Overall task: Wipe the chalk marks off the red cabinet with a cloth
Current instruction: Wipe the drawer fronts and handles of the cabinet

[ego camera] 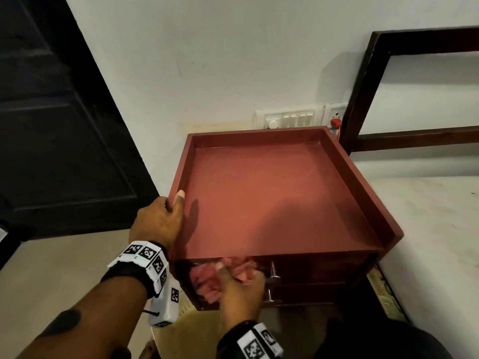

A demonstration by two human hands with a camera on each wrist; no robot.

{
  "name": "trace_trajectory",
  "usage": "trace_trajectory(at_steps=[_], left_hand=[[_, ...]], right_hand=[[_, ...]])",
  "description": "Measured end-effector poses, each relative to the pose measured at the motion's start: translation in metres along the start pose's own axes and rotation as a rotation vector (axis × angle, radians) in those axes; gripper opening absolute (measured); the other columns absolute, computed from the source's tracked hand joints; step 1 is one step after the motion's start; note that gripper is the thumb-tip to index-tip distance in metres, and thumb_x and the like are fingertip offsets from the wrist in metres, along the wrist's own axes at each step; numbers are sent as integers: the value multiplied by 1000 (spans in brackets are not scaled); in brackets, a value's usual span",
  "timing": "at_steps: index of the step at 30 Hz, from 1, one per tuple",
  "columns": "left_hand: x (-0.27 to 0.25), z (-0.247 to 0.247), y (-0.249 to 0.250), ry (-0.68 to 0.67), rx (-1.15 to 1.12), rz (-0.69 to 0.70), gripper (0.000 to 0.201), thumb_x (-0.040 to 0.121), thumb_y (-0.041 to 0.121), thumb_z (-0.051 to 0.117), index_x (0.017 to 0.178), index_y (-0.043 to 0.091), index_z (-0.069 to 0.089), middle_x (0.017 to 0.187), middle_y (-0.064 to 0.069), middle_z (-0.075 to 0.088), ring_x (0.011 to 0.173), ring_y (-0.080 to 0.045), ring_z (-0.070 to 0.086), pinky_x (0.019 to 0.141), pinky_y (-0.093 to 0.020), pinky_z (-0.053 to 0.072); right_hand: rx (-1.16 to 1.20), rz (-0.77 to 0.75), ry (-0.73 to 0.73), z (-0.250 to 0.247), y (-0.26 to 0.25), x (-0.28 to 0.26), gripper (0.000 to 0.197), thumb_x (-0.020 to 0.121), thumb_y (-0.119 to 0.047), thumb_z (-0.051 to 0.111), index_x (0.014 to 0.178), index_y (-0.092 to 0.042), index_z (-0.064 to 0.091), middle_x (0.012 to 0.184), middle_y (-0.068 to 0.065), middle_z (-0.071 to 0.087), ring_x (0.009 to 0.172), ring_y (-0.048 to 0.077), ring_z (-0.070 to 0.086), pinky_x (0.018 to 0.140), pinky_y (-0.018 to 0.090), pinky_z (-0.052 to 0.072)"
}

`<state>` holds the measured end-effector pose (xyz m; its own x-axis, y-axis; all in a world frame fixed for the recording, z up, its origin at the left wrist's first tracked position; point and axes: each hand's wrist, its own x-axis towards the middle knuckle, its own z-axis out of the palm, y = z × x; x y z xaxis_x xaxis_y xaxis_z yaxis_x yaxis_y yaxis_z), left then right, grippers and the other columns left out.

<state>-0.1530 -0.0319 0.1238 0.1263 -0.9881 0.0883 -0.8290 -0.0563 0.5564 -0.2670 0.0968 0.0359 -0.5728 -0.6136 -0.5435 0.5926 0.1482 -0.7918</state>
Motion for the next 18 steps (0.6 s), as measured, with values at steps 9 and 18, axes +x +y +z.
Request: trace_trajectory(at_steps=[9, 18], left_hand=[[1, 0, 0, 15, -91, -5, 68, 99, 72, 33, 93, 15, 69, 89, -10, 70, 88, -35, 65, 82, -39, 53], [-6, -5, 0, 26, -78, 13, 68, 103, 67, 32, 108, 12, 71, 102, -17, 73, 99, -39, 69, 88, -43, 56]], right_hand=[[93, -33, 52, -15, -8, 11, 36, 69, -2, 85, 96, -14, 64, 92, 14, 74, 86, 36, 72, 74, 60, 58], [-148, -135, 16, 8, 18, -8, 62, 47, -60, 88, 89, -22, 63, 80, -2, 73, 75, 21, 72, 68, 38, 61]])
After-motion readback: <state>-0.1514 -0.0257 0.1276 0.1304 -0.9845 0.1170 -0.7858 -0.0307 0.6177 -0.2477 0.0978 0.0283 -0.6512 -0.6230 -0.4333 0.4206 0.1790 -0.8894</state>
